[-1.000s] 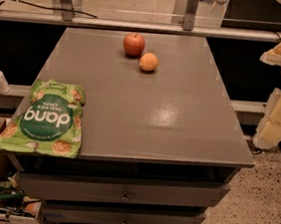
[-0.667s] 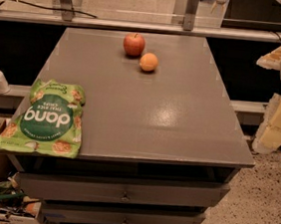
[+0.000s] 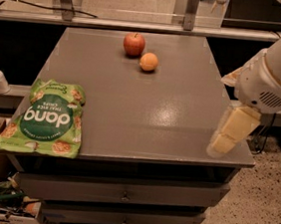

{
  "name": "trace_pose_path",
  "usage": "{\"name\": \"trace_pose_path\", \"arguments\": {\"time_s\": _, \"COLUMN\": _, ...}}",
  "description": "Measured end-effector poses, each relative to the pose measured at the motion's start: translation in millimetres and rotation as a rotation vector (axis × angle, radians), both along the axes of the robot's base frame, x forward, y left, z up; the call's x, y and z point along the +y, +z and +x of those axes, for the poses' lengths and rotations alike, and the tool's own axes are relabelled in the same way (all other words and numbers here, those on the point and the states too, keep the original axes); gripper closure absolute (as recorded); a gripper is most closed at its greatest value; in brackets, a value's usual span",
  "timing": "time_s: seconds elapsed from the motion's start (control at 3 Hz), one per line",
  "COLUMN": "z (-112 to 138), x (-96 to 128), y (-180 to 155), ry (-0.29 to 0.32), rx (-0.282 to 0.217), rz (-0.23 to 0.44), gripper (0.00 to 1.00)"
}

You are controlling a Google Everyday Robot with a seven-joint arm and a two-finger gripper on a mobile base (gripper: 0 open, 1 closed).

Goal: Pick orange

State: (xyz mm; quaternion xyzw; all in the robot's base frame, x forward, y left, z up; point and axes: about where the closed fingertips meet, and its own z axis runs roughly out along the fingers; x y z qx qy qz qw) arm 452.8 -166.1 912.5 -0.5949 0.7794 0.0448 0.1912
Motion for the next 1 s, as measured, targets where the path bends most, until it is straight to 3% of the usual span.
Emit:
{"name": "trace_pose_path", "arguments": {"time_s": 0.33, "z": 30, "x": 31, "y": -30, "ry": -0.039, "rx": -0.008, "rz": 0.057, "gripper": 0.0}}
{"name": "trace_pose_path", "arguments": {"time_s": 1.0, "z": 113, "x": 104, "y": -51, "ry": -0.139, "rx": -0.099, "rz": 0.247, "gripper": 0.0}}
